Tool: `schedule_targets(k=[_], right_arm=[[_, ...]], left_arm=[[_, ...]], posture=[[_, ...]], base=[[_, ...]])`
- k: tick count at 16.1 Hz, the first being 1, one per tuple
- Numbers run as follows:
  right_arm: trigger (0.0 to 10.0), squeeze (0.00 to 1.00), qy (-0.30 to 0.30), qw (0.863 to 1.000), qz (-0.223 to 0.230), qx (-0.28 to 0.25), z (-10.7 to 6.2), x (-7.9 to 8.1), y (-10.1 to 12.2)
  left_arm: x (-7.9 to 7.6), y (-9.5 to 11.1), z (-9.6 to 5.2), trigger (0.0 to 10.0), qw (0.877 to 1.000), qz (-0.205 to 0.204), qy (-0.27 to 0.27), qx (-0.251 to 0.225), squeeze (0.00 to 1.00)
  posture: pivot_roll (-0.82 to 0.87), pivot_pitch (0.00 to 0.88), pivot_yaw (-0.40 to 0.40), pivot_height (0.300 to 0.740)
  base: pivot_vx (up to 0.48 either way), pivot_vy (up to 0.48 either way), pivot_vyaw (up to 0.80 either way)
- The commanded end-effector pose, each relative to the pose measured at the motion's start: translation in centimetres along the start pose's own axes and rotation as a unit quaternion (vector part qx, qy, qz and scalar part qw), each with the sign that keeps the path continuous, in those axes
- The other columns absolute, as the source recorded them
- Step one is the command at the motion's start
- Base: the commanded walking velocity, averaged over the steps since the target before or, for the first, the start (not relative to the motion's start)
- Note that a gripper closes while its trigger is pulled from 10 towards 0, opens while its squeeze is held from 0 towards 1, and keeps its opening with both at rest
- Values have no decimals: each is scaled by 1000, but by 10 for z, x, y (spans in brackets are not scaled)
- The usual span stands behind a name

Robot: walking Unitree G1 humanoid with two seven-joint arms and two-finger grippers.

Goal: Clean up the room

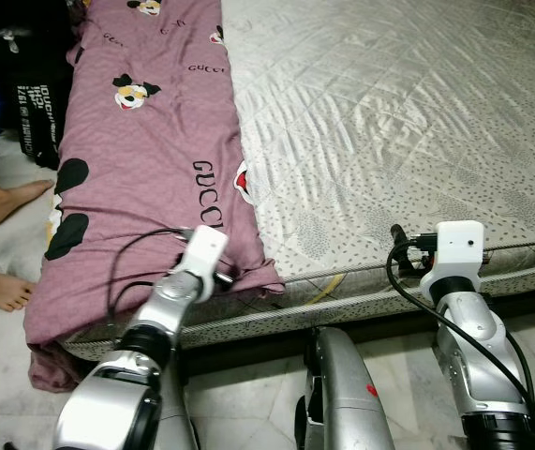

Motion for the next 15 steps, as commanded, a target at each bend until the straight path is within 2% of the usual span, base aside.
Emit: schedule_targets(k=[1,2,3,5,6,8,9,10,11,12,14,15], right_arm=[[10000,0,0,1000,2,-1,2,3,0],[10000,0,0,1000,2,-2,3,3,1],[10000,0,0,1000,3,-2,3,3,0],[10000,0,-3,1000,5,-3,3,3,-1],[10000,0,-4,1000,7,-4,3,4,0],[10000,0,-5,1000,10,-8,5,7,1],[10000,0,-5,1000,14,-12,6,8,2],[10000,0,-5,1000,18,-21,8,11,6],[10000,0,-3,999,19,-26,10,13,9],[10000,0,1,999,24,-34,13,17,13],[10000,0,7,999,28,-40,18,22,17],[10000,0,14,998,36,-44,20,25,18]], left_arm=[[-19,-5,2,10000,997,51,-48,15,0],[-25,-3,3,10000,995,78,-58,12,0],[-25,0,3,10000,996,76,-56,5,0],[-20,12,3,10000,994,97,-37,-29,0],[-11,29,2,10000,989,130,-5,-72,0],[-4,54,-3,10000,979,153,28,-135,0],[0,66,-7,10000,971,165,47,-165,0],[8,90,-20,10000,952,180,85,-234,0],[10,100,-28,10000,942,182,99,-265,0],[13,114,-41,10000,927,176,111,-313,0],[21,130,-62,10000,905,157,148,-365,0],[28,131,-72,10000,902,125,167,-377,0]], posture=[[-67,69,10,552],[-67,69,10,552],[-66,69,13,552],[-62,69,18,552],[-61,69,19,552],[-55,68,19,552],[-50,64,19,552],[-47,59,19,552],[-44,55,18,552],[-41,46,16,552],[-29,27,15,552],[-19,14,18,552]], base=[[0,0,0],[0,0,0],[0,0,0],[0,0,0],[0,0,0],[0,0,0],[0,0,0],[0,0,0],[0,0,0],[0,0,0],[0,0,0],[0,0,0]])
Point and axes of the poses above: a point about 5 cm out from each wrist's last joint towards the gripper, its own z axis pointing out of the wrist towards the gripper, its own y axis along the axis of the wrist's last joint, x = y × z, the point moved 3 cm from there along z, pointing out of the wrist towards the gripper, and after that the axes turned 7 degrees about z, right-handed, at the moved point
